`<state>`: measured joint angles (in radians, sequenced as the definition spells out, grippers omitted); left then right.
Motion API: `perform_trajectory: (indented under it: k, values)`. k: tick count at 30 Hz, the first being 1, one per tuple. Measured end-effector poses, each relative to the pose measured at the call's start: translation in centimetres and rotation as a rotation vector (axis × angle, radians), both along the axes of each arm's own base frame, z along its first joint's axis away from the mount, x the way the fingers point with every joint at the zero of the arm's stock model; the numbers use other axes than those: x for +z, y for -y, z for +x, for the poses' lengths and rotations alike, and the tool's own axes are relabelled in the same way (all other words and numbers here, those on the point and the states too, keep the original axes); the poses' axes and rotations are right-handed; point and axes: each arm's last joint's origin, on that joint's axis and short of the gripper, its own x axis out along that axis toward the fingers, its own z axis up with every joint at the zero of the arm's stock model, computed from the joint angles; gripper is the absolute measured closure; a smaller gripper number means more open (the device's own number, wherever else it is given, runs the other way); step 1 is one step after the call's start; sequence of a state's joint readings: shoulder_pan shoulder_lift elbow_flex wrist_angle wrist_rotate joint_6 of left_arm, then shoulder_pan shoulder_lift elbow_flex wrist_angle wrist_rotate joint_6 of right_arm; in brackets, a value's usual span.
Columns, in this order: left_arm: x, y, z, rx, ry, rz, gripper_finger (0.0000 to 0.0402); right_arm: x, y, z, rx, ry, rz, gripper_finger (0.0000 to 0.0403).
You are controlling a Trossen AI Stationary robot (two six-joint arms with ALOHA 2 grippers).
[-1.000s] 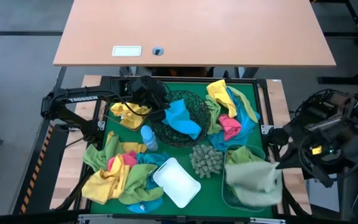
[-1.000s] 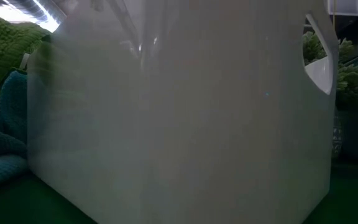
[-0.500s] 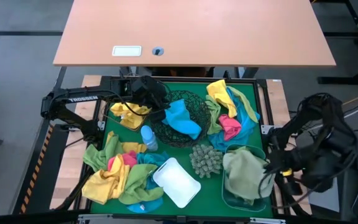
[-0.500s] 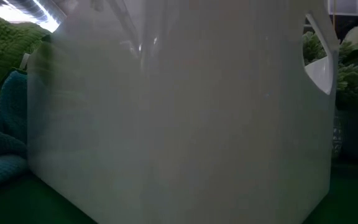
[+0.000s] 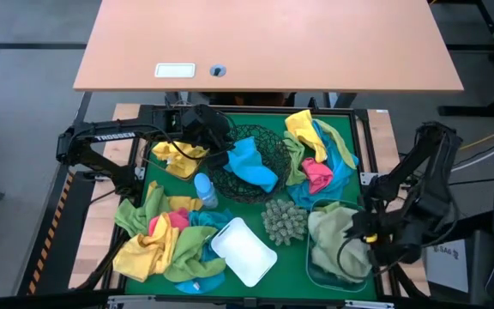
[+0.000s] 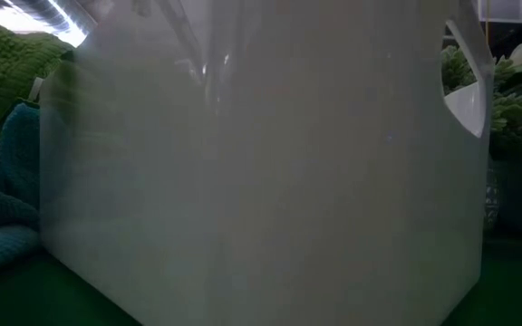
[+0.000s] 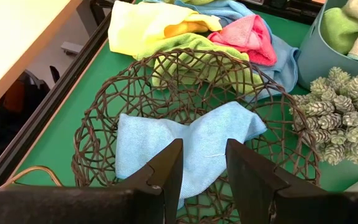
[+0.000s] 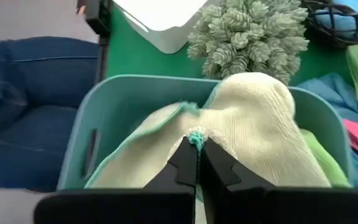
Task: Sort microfiber towel by color & place in baskets
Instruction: Put the green microfiber cloth into the blue bin
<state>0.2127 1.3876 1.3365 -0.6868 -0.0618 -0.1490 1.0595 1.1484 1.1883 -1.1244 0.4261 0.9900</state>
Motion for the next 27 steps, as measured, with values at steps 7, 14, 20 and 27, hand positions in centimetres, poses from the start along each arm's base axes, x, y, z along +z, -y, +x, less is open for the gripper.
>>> perform_trajectory:
  k: [7,14,20,27]
  values:
    - [0.0,0.0,0.0,0.0,0.0,0.0,0.0286,-7.2,-0.1,1.0,-0.058,0.044,-0.073,0.0402]
    - [0.0,0.0,0.0,0.0,0.0,0.0,0.0286,-14.3,1.8,2.3,-0.15,-0.056,0.053,0.0401]
    - [0.0,0.0,0.0,0.0,0.0,0.0,0.0286,-17.6,3.1,2.8,-0.142,-0.114,0.226,0.0388]
    - [0.0,0.0,0.0,0.0,0.0,0.0,0.0286,-17.7,3.5,3.2,-0.166,-0.114,0.252,0.0385]
